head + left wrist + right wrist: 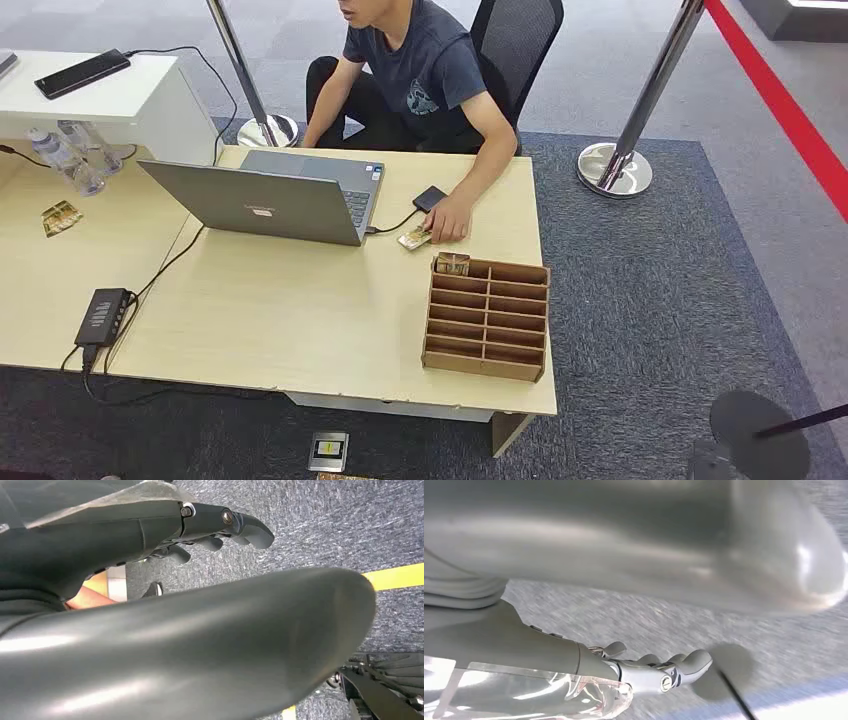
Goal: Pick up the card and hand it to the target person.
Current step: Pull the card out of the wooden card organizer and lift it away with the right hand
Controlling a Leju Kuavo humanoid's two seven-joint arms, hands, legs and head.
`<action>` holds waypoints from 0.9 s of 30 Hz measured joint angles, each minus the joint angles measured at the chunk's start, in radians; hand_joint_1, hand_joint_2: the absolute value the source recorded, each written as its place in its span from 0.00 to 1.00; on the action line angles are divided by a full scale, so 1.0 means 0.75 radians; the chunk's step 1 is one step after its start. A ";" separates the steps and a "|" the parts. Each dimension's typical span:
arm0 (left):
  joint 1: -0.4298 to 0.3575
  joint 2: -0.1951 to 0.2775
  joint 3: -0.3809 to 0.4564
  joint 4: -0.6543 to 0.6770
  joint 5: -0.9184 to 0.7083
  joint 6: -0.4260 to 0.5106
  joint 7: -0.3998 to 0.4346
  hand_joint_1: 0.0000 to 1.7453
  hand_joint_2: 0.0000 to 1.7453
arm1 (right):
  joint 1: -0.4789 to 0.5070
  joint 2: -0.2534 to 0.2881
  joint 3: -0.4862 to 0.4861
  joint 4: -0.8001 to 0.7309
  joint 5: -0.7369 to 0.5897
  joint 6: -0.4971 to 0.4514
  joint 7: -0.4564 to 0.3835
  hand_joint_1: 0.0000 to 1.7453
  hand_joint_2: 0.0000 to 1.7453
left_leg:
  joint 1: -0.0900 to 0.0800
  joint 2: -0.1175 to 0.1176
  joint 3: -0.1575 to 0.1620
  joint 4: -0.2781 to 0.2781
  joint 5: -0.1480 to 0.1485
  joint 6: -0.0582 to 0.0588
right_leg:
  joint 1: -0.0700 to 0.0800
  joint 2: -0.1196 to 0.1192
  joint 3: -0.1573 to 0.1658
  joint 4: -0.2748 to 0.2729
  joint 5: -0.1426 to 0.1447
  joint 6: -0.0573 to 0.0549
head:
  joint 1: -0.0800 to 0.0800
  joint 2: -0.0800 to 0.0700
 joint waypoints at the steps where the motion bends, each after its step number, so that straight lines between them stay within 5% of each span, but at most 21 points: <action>1: 0.000 0.000 0.001 0.000 0.000 0.000 -0.001 0.00 0.00 | 0.001 0.001 0.016 -0.019 -0.002 -0.002 0.001 0.00 0.00 | 0.000 0.000 0.000 0.000 0.000 0.000 | 0.000 0.000 0.000 0.000 0.000 0.000 | 0.000 0.000; 11: -0.002 -0.007 0.014 0.004 -0.004 -0.001 -0.021 0.00 0.00 | -0.032 0.008 0.412 -0.327 -0.016 -0.025 0.038 0.00 0.00 | 0.000 0.000 0.001 0.000 0.002 0.000 | 0.000 0.000 0.002 0.001 0.001 0.000 | 0.000 0.000; 24: -0.005 -0.008 0.034 0.014 -0.004 -0.015 -0.030 0.00 0.00 | -0.292 0.016 1.014 -0.485 -0.017 -0.022 0.094 0.00 0.00 | 0.000 0.000 0.001 0.000 0.005 -0.001 | 0.000 0.000 0.001 0.003 0.002 -0.002 | 0.000 0.000; 27: -0.005 -0.008 0.038 0.015 -0.004 -0.019 -0.031 0.00 0.00 | -0.361 0.023 1.141 -0.486 -0.017 -0.019 0.109 0.00 0.75 | 0.000 0.000 0.000 0.000 0.005 -0.001 | 0.000 0.000 0.001 0.003 0.003 -0.002 | 0.000 0.000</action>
